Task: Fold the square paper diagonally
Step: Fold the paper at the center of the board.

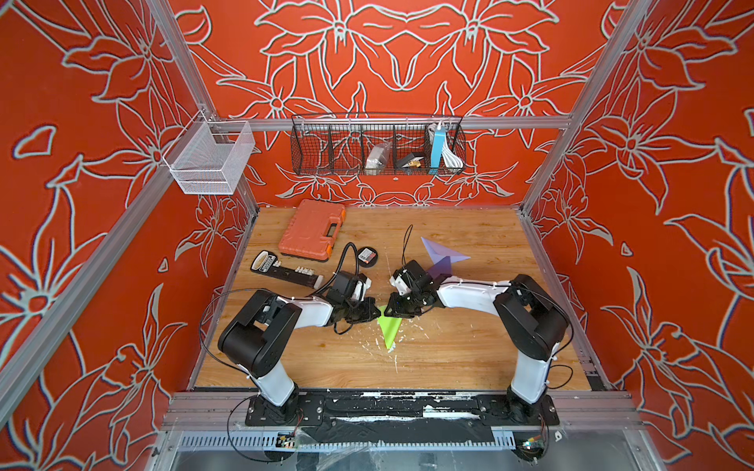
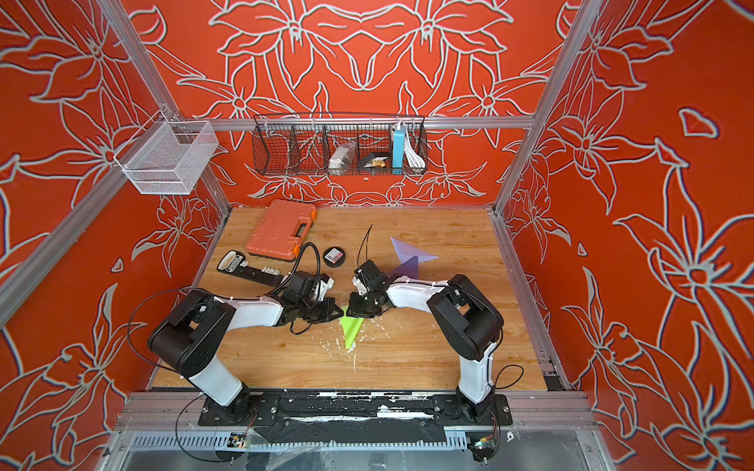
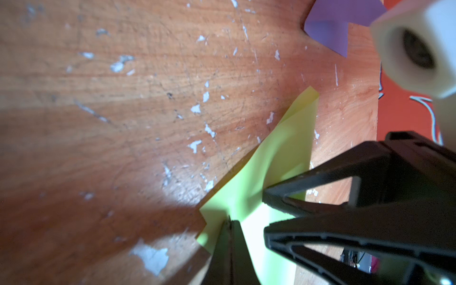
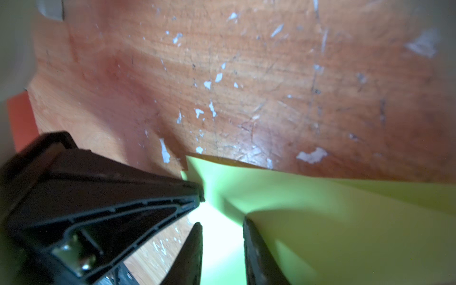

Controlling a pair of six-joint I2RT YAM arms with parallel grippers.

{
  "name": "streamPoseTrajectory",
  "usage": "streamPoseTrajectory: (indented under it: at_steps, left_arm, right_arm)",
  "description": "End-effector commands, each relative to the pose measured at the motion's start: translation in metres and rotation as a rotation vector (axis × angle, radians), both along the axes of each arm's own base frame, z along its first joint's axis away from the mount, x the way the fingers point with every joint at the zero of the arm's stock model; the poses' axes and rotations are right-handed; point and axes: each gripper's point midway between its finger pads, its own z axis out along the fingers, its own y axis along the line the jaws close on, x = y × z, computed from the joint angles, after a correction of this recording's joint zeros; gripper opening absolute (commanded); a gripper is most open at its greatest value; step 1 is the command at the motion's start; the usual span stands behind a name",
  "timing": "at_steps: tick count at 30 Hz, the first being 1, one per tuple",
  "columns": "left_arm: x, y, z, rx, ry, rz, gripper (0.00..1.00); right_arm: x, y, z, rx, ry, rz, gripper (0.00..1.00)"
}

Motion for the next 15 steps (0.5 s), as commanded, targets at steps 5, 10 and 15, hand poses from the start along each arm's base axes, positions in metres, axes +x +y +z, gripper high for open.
streamPoseTrajectory:
  at_steps: [5,10,15]
  left_arm:
    - [-0.0043,0.0081,-0.014,0.06,0.043,0.007,0.03]
    - [-0.0044,0.0074,-0.0181,0.063,0.057,0.004,0.03]
    - [-0.0027,0.0054,-0.0145,0.054,0.046,-0.003,0.03]
  right_arm:
    - [-0.0067,-0.0116,0.0043,-0.081,-0.023,0.086,0.26]
    - [-0.0067,-0.0137,-0.001,-0.1,-0.016,0.102,0.23]
    - [-0.0062,-0.0149,-0.0016,-0.103,-0.015,0.1,0.23]
